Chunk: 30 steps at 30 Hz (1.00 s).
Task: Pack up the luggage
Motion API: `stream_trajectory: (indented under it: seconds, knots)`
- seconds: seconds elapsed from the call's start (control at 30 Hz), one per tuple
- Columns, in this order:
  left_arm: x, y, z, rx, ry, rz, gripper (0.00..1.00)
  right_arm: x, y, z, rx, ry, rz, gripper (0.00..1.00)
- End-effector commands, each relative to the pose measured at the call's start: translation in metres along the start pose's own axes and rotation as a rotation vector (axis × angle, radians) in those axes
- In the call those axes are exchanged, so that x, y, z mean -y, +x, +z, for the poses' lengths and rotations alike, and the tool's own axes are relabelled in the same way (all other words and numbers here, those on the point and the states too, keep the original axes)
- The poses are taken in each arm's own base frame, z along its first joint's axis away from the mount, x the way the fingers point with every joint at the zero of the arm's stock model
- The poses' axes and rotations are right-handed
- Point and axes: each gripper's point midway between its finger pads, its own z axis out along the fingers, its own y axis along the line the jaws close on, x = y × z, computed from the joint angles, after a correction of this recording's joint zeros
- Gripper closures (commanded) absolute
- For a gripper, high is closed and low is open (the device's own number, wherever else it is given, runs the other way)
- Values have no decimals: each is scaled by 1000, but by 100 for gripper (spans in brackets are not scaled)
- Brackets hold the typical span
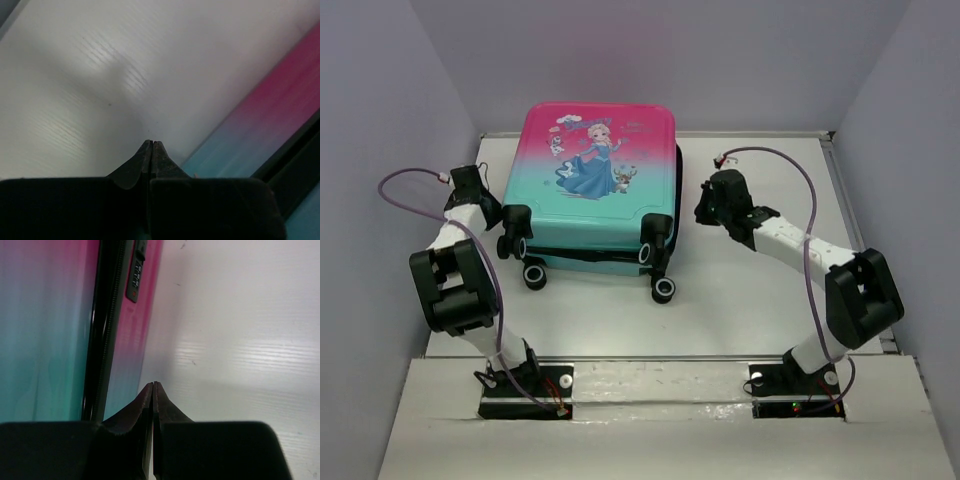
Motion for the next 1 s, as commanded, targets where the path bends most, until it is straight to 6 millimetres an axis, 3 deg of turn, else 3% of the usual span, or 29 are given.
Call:
stream_trajectory:
  seconds: [0.0, 0.17, 0.23, 0.3, 0.43, 0.47, 0.5, 0.57, 0.6, 0.67, 0.7, 0.77, 0.8, 0.83, 0.87, 0.9, 0.93, 0.97]
  knots:
    - [30, 16, -6, -23, 115, 43, 94, -34, -34, 16, 60, -107, -16, 93]
    - [64, 65, -32, -67, 212, 136, 94, -50, -37, 47, 30, -143, -40, 93]
    - [72, 77, -45, -77, 252, 146, 94, -54, -53, 53, 54, -145, -43, 93]
    - [84, 96, -68, -85, 312, 194, 94, -55, -51, 64, 37, -164, -70, 93]
    - [110, 142, -114, -108, 426, 295, 94, -44, -71, 77, 49, -193, -88, 93]
    - [115, 153, -125, -115, 457, 308, 94, -50, -71, 79, 43, -223, -101, 93]
    - [121, 172, -144, -132, 504, 318, 94, -54, -87, 80, 59, -270, -121, 93]
    - [128, 192, -162, -158, 562, 293, 94, -54, -93, 88, 52, -303, -138, 93]
    - [129, 209, -177, -177, 605, 307, 94, -60, -110, 85, 76, -310, -162, 92]
    - [133, 219, -191, -173, 643, 293, 94, -48, -121, 97, 76, -244, -167, 83]
    - [138, 220, -208, -156, 681, 293, 94, -46, -143, 92, 88, -217, -162, 78]
    - [139, 197, -219, -67, 655, 293, 94, -18, -166, 88, 88, -101, -107, 69]
    - [133, 170, -219, 39, 585, 271, 93, -7, -183, 77, 104, -80, -67, 65]
    - [135, 136, -242, 134, 583, 251, 92, 21, -202, 66, 133, -46, 2, 60]
    - [134, 112, -253, 211, 567, 229, 77, 31, -215, 52, 163, -33, 24, 55]
    - [130, 85, -260, 305, 519, 201, 70, 42, -228, 39, 202, 2, 38, 41]
    - [136, 55, -285, 384, 534, 177, 62, 44, -245, 11, 253, 5, 34, 36]
    - [137, 38, -297, 429, 530, 159, 58, 47, -252, -3, 285, 33, 24, 32]
